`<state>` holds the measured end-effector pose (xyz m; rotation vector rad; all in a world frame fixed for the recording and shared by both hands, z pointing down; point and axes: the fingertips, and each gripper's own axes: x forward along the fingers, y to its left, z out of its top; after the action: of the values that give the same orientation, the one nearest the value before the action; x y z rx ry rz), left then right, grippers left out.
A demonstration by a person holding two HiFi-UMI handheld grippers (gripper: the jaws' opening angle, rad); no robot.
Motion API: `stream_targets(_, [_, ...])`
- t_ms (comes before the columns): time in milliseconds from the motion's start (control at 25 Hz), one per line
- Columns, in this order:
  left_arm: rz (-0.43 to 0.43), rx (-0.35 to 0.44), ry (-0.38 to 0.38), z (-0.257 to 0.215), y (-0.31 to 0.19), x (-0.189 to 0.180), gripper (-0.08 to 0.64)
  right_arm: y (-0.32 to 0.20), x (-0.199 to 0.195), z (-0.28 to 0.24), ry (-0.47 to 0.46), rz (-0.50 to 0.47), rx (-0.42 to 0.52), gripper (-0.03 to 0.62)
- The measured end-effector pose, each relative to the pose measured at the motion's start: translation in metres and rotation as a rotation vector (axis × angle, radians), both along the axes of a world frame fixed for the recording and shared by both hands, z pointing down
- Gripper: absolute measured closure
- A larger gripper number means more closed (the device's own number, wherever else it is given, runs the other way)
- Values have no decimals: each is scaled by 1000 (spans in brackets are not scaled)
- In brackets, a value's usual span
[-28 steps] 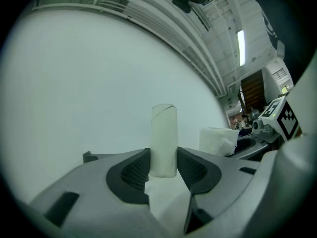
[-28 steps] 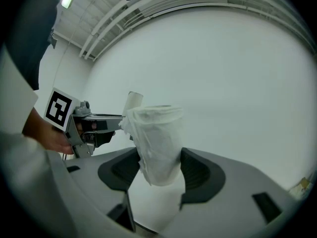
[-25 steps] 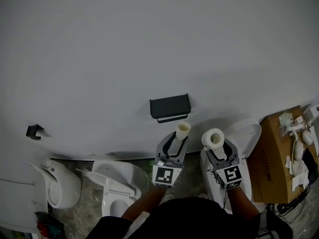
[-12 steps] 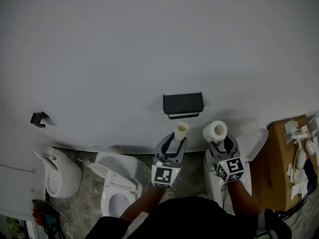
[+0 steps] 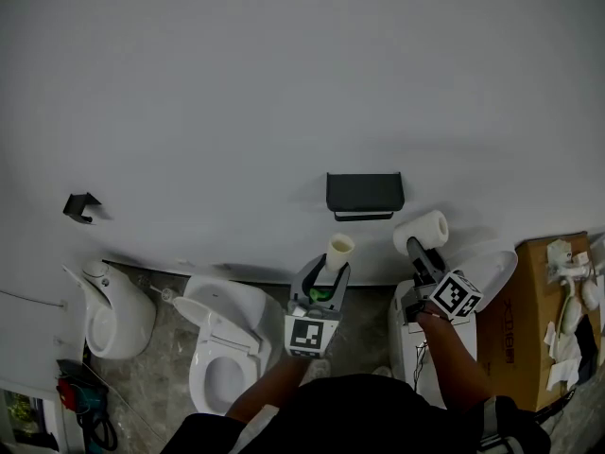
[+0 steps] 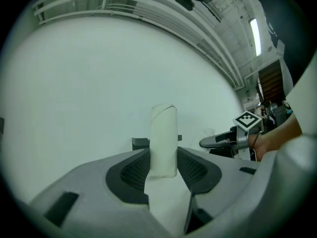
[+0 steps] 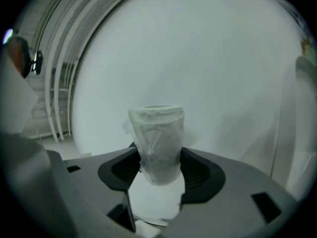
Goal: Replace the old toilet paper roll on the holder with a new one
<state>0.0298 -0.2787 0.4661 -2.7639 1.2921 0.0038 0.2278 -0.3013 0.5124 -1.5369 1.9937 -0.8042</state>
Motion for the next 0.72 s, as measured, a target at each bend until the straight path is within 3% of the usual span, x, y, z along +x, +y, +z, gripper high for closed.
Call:
stream_targets(200, [-22, -8, -4, 5, 0, -7, 390, -18, 12, 14, -326, 46, -45, 344])
stream_targets(400, [-35, -3, -16, 7, 1, -14, 390, -30, 19, 25, -534, 98, -62, 344])
stream_targets(720, [-57, 6, -46, 12, -2, -26, 390, -49, 12, 31, -672, 109, -72, 344])
